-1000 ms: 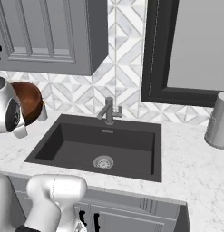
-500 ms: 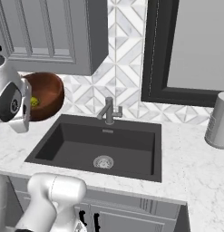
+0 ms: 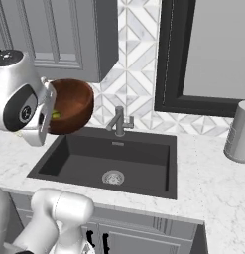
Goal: Pick the lime from the sink and place it in the bowl. Then pick the bowl and place it in the microwave. Then close the microwave door and press the start button.
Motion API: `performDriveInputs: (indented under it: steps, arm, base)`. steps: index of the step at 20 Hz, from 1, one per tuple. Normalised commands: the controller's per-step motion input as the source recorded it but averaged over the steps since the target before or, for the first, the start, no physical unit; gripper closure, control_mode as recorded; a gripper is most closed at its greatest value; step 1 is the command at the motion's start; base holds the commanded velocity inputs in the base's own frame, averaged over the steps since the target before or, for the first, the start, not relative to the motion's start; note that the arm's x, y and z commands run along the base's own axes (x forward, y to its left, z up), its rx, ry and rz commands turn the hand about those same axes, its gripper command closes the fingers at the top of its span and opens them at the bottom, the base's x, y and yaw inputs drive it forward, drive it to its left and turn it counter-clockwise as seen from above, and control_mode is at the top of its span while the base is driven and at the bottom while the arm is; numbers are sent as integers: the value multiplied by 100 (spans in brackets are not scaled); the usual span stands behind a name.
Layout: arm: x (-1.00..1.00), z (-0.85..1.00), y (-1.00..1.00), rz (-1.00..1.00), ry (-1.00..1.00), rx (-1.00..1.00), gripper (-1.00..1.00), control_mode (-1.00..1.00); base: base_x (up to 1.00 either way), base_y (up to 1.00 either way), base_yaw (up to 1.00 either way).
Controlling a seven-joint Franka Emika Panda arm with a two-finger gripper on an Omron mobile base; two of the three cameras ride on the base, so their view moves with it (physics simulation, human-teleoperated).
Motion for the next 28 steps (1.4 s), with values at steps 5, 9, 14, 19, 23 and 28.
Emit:
performDriveInputs:
  steps: [5,9,14,19,23,28]
  arm:
    - [-27,11,-41,-16,0,0,100,-100]
    - [0,0,0,0,0,0,100,100]
    - [0,0,0,0,0,0,100,100]
    - [0,0,0,0,0,0,100,100]
    - [0,0,0,0,0,0,100,100]
    - [0,0,0,0,0,0,100,100]
  base:
    - [0,0,0]
    - [-93,-43,-16]
    - [-98,47,-3]
    - [-34,100,42]
    - [0,73,84]
    - [0,38,95]
